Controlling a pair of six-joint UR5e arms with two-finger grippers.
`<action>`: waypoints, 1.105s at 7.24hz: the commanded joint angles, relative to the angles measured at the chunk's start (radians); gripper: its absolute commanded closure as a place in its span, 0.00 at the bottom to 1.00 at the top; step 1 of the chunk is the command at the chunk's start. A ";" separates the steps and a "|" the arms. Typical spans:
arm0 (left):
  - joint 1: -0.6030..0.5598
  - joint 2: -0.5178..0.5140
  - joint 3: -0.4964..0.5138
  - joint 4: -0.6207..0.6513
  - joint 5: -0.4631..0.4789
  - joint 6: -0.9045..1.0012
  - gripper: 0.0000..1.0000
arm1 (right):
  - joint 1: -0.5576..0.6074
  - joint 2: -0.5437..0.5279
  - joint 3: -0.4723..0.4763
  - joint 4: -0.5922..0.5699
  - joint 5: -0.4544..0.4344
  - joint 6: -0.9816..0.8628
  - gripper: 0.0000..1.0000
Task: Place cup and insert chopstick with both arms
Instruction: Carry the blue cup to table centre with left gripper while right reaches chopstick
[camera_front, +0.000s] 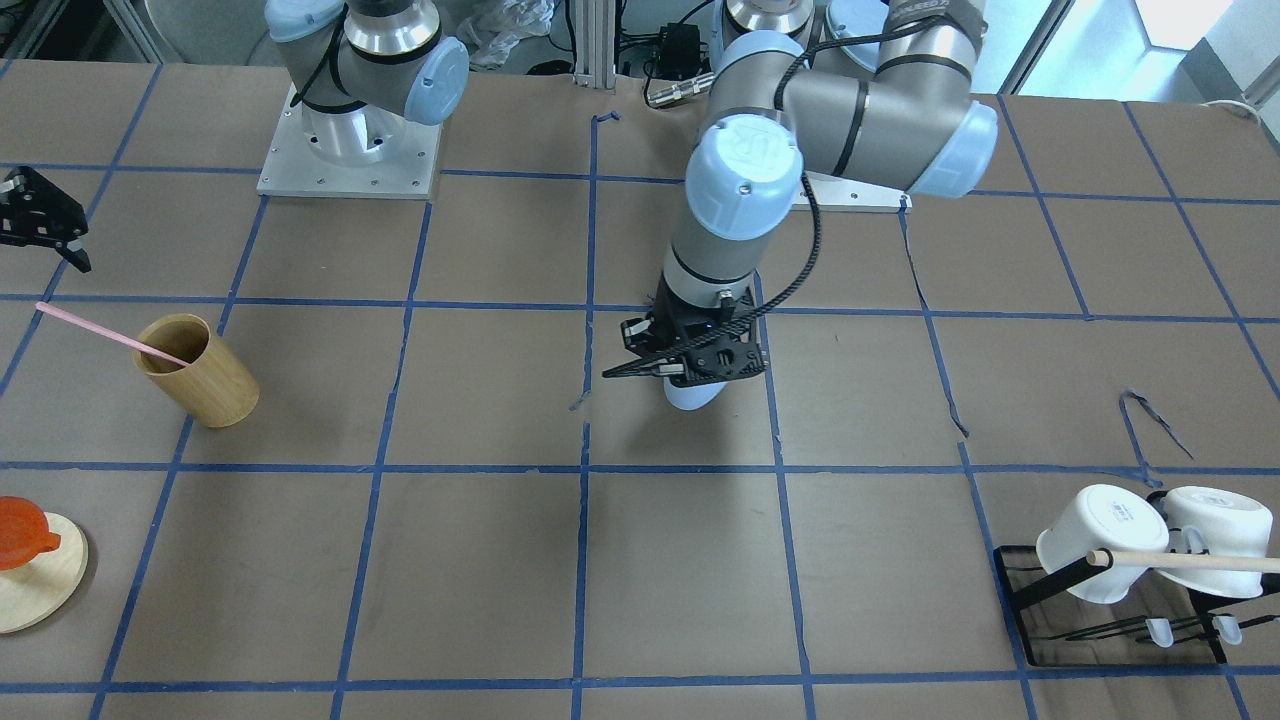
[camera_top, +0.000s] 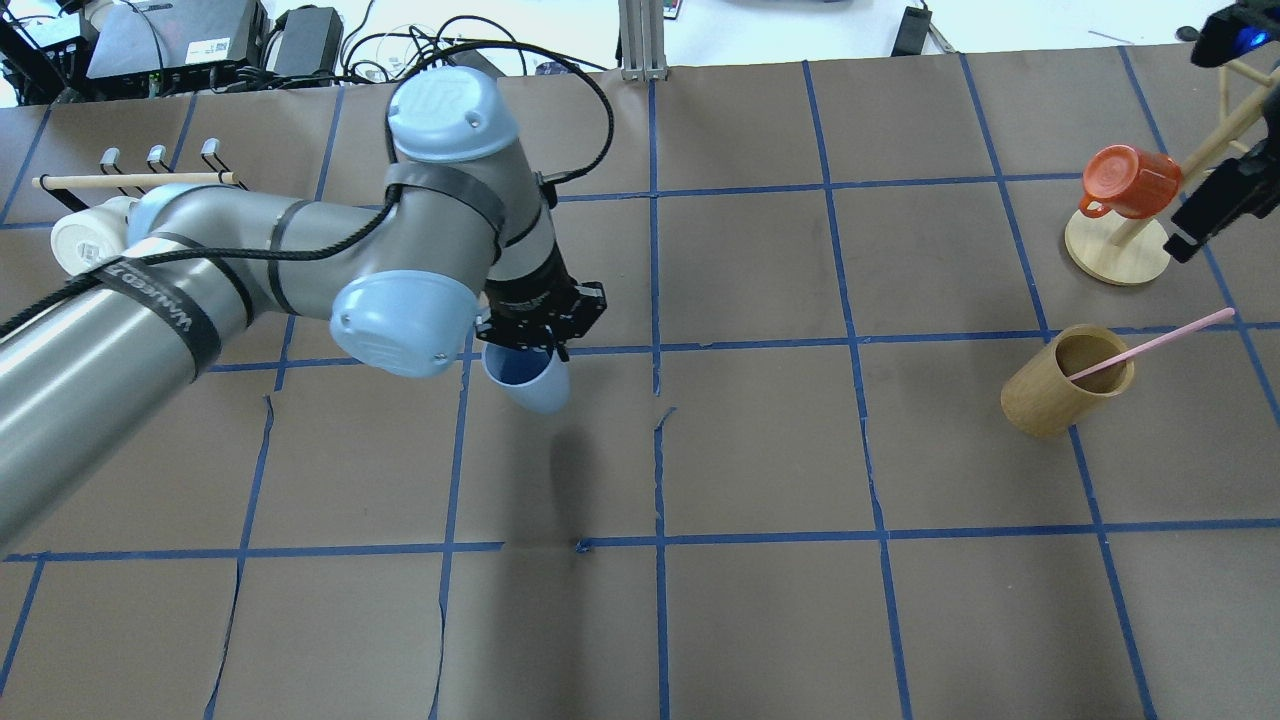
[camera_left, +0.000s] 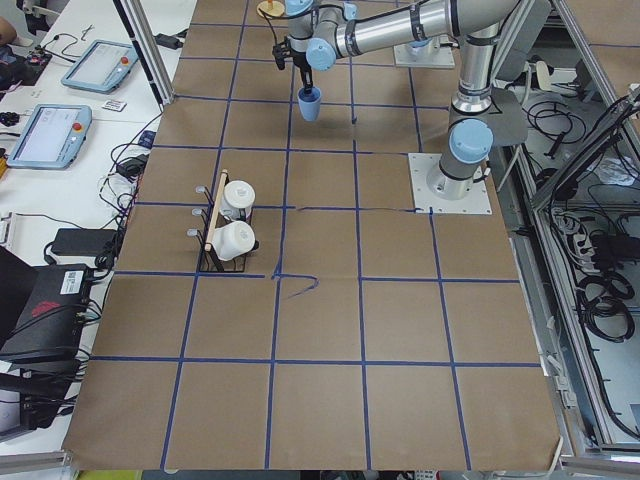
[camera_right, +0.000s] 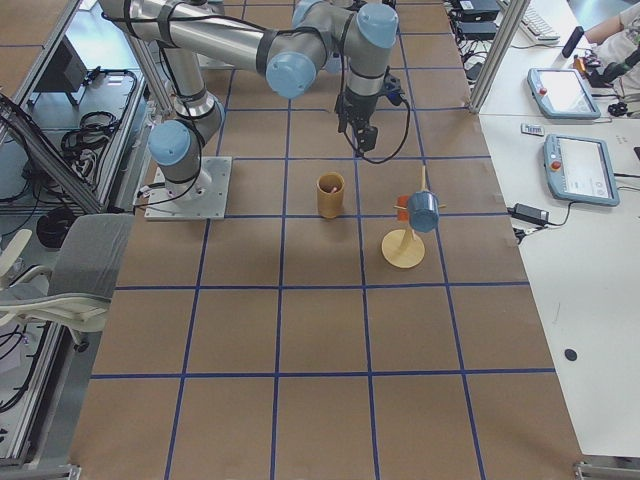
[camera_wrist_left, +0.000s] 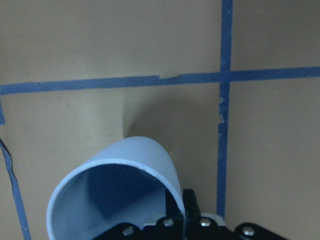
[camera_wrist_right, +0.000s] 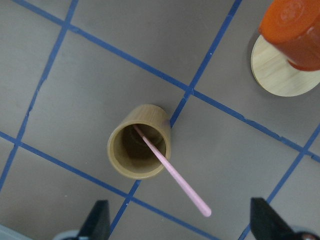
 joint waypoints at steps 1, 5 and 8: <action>-0.114 -0.079 0.025 0.100 -0.025 -0.128 1.00 | -0.087 -0.012 0.149 -0.155 0.025 -0.183 0.00; -0.133 -0.160 0.084 0.128 -0.016 -0.127 0.89 | -0.111 -0.020 0.220 -0.182 0.059 -0.202 0.04; -0.124 -0.153 0.126 0.128 -0.013 -0.105 0.00 | -0.115 -0.017 0.238 -0.169 0.056 -0.127 0.27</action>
